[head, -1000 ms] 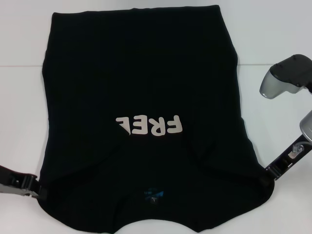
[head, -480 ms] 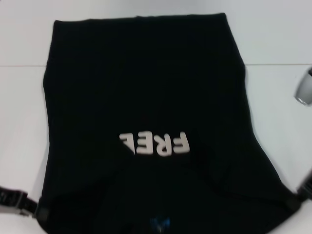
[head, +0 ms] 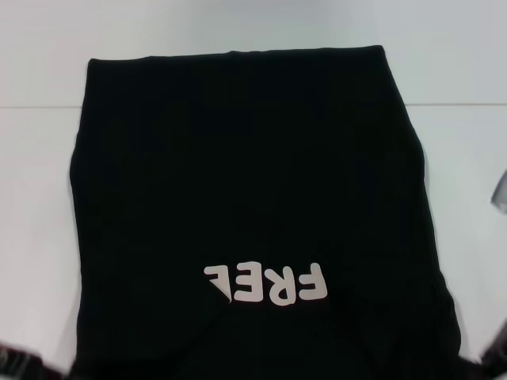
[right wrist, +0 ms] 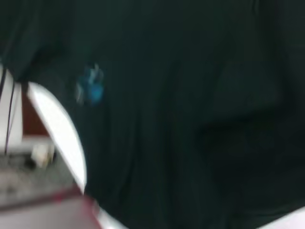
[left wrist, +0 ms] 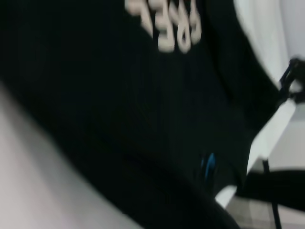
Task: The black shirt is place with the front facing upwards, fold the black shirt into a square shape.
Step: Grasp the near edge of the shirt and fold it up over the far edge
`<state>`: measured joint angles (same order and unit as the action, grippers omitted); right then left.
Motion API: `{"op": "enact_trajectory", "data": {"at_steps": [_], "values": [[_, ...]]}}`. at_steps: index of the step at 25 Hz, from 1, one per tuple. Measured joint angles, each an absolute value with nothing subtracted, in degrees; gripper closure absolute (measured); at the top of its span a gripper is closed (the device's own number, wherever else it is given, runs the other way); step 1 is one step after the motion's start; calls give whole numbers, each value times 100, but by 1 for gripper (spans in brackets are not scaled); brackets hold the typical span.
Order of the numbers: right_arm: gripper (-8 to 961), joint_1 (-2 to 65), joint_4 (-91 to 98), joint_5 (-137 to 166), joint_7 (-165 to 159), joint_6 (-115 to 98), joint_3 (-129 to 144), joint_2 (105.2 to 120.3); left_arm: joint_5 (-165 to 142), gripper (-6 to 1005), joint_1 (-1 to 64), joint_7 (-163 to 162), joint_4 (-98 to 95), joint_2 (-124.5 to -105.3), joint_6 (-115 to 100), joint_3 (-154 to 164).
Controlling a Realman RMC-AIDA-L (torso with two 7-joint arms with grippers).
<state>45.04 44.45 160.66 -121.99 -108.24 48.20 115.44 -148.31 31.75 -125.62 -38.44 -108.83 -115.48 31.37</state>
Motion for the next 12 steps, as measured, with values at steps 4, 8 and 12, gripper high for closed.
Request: {"op": "enact_trajectory", "data": {"at_steps": [4, 8, 12], "values": [[898, 4698, 4127, 15780, -12549, -10097, 3824, 11326, -14810, 966, 3376, -12840, -3847, -10709, -11242, 2142], [898, 4713, 3770, 15065, -12930, -9015, 3079, 11020, -14797, 965, 3567, -13121, -3846, -10614, -10529, 1248], [901, 4568, 3447, 14136, -13039, -8011, 2921, 10943, -14507, 964, 3610, -13254, -3835, -10730, -9410, 940]]}}
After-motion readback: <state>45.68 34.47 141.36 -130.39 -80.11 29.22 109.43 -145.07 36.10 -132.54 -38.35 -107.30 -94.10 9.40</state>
